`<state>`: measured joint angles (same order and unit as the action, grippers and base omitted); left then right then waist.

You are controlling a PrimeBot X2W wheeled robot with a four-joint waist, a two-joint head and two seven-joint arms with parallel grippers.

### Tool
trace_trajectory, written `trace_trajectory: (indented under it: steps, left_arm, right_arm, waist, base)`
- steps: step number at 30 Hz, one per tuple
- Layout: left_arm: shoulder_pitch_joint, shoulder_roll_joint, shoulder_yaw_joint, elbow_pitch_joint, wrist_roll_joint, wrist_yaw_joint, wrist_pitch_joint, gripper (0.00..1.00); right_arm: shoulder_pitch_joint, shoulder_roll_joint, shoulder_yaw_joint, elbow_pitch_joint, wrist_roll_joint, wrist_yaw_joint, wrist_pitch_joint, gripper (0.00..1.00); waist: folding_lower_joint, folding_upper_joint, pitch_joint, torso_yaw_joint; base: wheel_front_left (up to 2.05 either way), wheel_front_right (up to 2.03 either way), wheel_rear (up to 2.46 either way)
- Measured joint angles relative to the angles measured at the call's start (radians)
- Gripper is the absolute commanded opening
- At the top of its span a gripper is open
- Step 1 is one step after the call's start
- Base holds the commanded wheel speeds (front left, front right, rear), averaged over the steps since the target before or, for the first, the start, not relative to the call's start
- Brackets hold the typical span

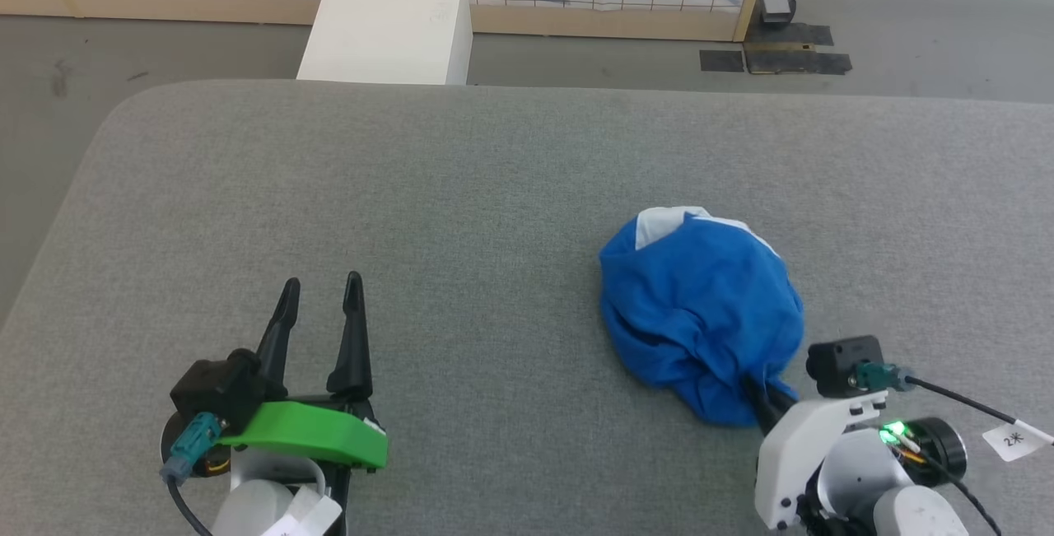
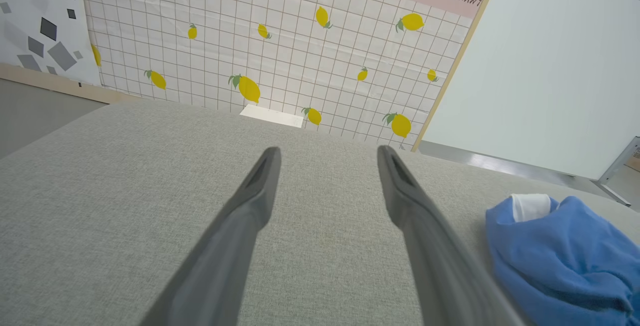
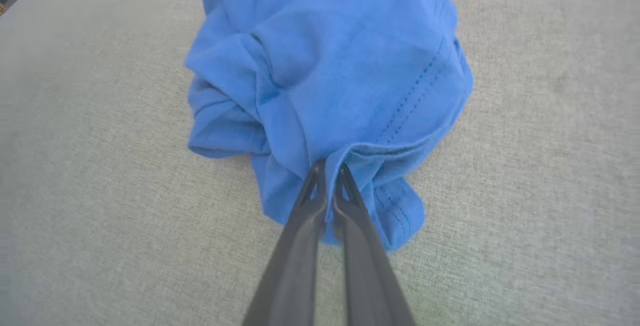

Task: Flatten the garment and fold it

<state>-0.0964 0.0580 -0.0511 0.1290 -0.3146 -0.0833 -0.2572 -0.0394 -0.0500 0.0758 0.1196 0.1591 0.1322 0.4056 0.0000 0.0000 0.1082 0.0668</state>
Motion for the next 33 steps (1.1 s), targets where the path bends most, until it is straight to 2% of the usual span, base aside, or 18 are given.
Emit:
trace_trajectory:
  steps: [7,12,15,19,23,26,29,33]
  left_arm:
    - [0.0,-0.002,0.004,0.013,0.017,-0.009,0.0,1.0]
    - [0.0,-0.003,0.005,0.014,0.017,-0.012,0.0,1.0]
    - [-0.001,-0.004,0.005,0.015,0.017,-0.012,0.0,1.0]
    - [-0.001,-0.004,0.0,0.018,0.017,-0.012,0.0,1.0]
    - [0.0,-0.004,-0.014,0.019,0.017,-0.012,0.0,1.0]
    - [0.0,-0.005,-0.022,0.02,0.017,-0.011,0.0,1.0]
    - [0.0,-0.005,-0.026,0.019,0.017,-0.011,0.0,1.0]
    - [0.0,-0.005,-0.026,0.013,0.017,-0.008,0.0,1.0]
  right_arm:
    - [-0.058,-0.001,0.113,-0.112,0.001,0.0,-0.057,0.0]
    - [-0.202,-0.001,0.259,-0.183,0.015,0.0,-0.068,0.0]
    - [-0.305,0.0,0.341,-0.185,0.044,0.0,-0.079,0.0]
    - [-0.444,0.0,0.396,-0.189,0.112,0.0,-0.137,0.0]
    - [-0.541,0.001,0.378,-0.198,0.164,0.0,-0.218,0.0]
    - [-0.567,0.001,0.312,-0.191,0.167,0.0,-0.265,0.0]
    - [-0.554,-0.001,0.239,-0.136,0.12,0.0,-0.236,0.0]
    - [-0.459,-0.03,0.138,-0.035,0.031,0.0,-0.162,0.0]
  waist:
    - [0.0,0.0,-0.01,-0.005]
    - [0.0,0.0,-0.019,-0.016]
    - [0.0,0.0,-0.023,-0.021]
    - [0.0,0.0,-0.029,-0.021]
    - [0.0,0.0,-0.033,-0.015]
    - [0.0,0.0,-0.038,-0.011]
    - [0.0,0.0,-0.04,-0.008]
    - [0.0,0.0,-0.03,-0.006]
  base:
    - [0.0,0.0,0.0]
    - [0.0,0.0,0.0]
    - [0.0,0.0,0.0]
    - [0.0,0.0,0.0]
    - [0.0,0.0,0.0]
    - [0.0,0.0,0.0]
    - [0.0,0.0,0.0]
    - [0.0,0.0,0.0]
